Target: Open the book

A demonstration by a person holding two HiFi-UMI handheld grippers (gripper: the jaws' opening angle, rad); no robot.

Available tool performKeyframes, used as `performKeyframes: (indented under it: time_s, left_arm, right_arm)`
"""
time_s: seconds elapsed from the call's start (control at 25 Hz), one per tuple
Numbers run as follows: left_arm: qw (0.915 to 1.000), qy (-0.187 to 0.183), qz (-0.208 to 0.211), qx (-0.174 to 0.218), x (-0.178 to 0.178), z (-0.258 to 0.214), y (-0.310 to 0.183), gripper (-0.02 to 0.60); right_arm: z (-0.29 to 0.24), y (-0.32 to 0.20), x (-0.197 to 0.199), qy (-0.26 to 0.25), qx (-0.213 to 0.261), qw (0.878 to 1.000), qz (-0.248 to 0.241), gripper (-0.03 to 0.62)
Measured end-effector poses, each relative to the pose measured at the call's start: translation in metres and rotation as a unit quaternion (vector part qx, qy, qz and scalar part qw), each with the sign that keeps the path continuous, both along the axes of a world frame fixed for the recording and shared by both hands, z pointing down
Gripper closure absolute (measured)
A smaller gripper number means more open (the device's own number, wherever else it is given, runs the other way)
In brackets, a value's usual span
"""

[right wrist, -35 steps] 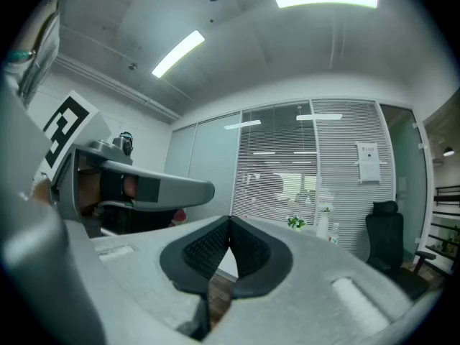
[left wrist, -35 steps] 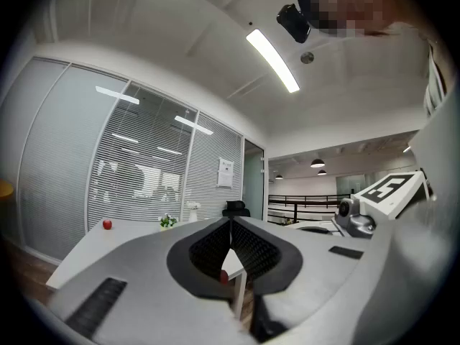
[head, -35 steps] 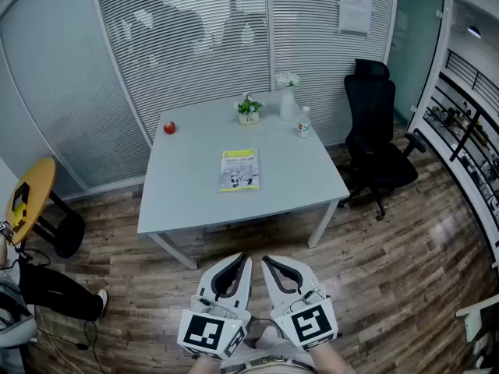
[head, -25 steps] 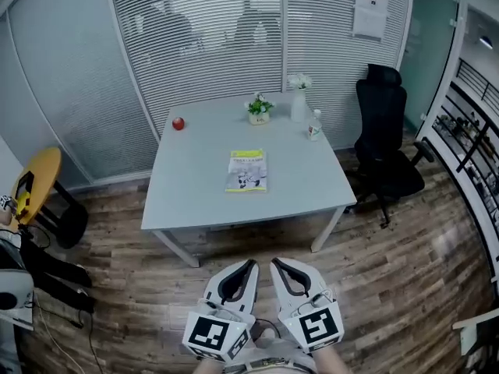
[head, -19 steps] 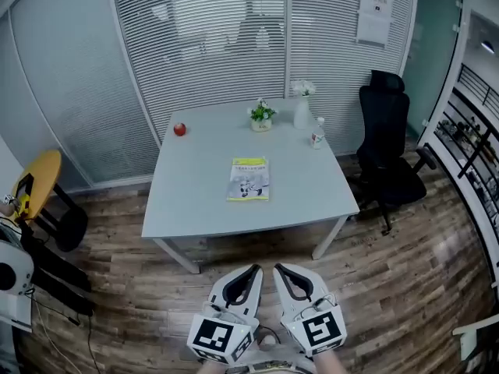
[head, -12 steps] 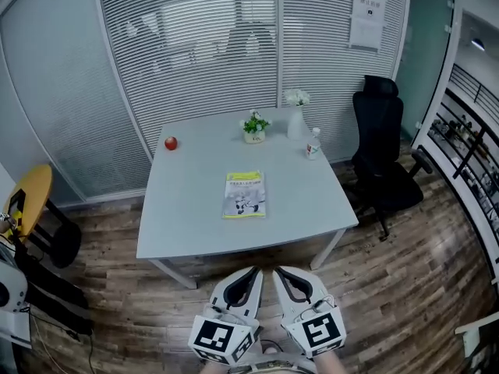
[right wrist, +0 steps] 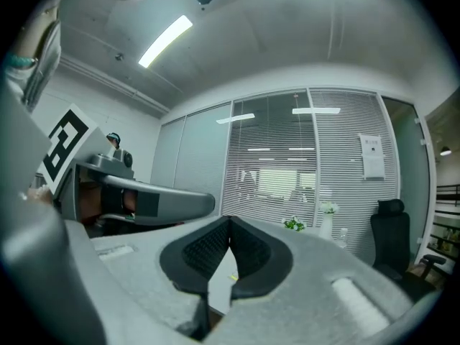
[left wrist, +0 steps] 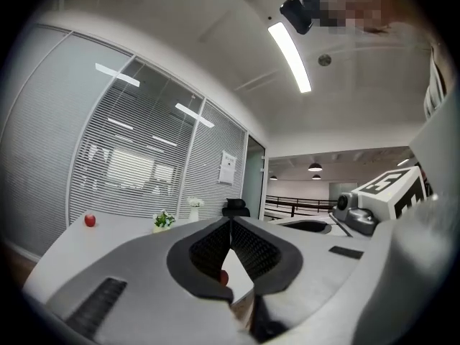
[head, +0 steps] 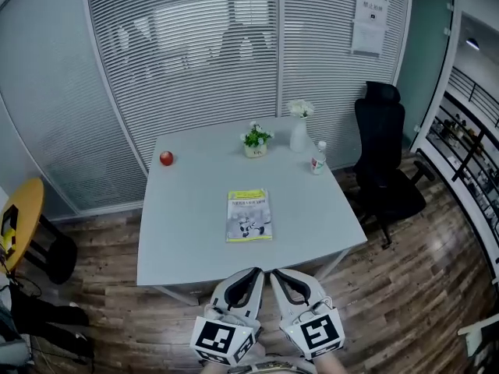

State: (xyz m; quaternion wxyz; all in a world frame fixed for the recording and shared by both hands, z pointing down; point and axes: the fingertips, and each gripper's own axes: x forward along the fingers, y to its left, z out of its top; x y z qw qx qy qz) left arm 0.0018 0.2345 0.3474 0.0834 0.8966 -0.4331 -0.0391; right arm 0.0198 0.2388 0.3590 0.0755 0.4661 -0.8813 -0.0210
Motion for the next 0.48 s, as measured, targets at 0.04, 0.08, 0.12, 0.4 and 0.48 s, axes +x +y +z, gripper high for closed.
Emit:
performKeyframes:
  time_s: [0.04, 0.08, 0.12, 0.4, 0.48]
  left_arm:
    - [1.0000, 0.001, 0.000, -0.002, -0.003, 0.000, -0.007, 0.572]
    - [1.0000, 0.003, 0.000, -0.003, -0.006, 0.001, -0.014, 0.572]
    - [1.0000, 0.003, 0.000, -0.005, -0.009, 0.001, -0.020, 0.572]
    - [0.9997, 0.008, 0.016, -0.017, -0.029, 0.016, -0.059, 0.572]
    - [0.9996, 0.008, 0.018, -0.021, -0.034, 0.018, -0.068, 0.572]
  right_arm:
    - [0.001, -0.007, -0.003, 0.000, -0.002, 1.000, 0.001, 0.591]
    - [0.002, -0.013, -0.006, 0.001, -0.003, 1.000, 0.003, 0.591]
    - [0.003, -0.020, -0.009, 0.002, -0.004, 1.000, 0.004, 0.591]
    - [0.015, -0.059, -0.025, 0.006, -0.017, 1.000, 0.018, 0.591]
    - [0.019, -0.068, -0.028, 0.008, -0.019, 1.000, 0.021, 0.591]
